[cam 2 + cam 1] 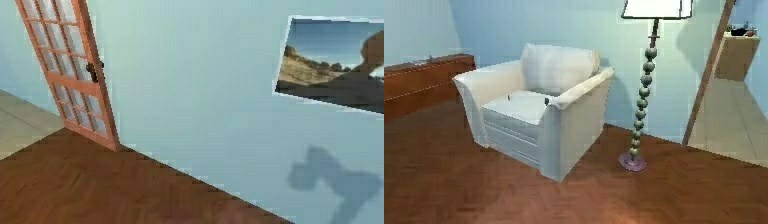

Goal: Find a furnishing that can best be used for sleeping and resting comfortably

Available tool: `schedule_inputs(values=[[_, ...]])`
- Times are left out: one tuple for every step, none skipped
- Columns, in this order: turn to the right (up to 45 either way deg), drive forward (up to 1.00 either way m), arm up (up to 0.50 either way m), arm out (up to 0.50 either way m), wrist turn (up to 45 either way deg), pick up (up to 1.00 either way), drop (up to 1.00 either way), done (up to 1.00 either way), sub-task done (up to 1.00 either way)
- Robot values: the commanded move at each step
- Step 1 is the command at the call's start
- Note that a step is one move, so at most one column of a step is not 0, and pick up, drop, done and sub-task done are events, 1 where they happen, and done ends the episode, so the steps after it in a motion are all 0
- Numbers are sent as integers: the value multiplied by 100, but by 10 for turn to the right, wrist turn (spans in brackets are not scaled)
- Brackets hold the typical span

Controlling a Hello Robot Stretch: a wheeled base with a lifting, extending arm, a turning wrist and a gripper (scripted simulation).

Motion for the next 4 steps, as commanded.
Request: schedule_inputs(values=[[-210, 0, 0, 0, 0, 0, 0, 0, 0], [0, 65, 0, 0, 0, 0, 0, 0, 0], [-390, 0, 0, 0, 0, 0, 0, 0, 0], [0, 85, 0, 0, 0, 0, 0, 0, 0]])
